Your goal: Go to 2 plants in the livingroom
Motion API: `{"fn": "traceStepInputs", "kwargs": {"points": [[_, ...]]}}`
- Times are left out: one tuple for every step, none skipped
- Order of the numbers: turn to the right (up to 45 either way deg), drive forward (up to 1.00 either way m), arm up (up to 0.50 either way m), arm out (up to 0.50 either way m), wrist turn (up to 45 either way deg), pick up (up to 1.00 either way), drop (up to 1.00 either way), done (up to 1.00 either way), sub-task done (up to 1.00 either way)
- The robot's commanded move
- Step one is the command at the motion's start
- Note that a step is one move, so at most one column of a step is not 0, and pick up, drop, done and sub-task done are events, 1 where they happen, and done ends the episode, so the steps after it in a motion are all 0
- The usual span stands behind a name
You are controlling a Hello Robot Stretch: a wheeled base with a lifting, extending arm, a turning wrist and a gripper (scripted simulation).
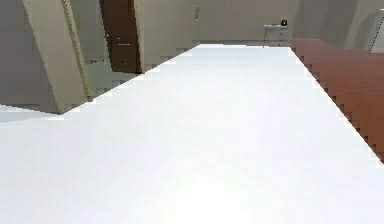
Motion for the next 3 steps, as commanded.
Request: {"fn": "traceStepInputs", "kwargs": {"points": [[0.0, 0.2, 0.0, 0.0, 0.0, 0.0, 0.0, 0.0, 0.0], [39.0, 0.0, 0.0, 0.0, 0.0, 0.0, 0.0, 0.0, 0.0], [0.0, 1.0, 0.0, 0.0, 0.0, 0.0, 0.0, 0.0, 0.0]]}}
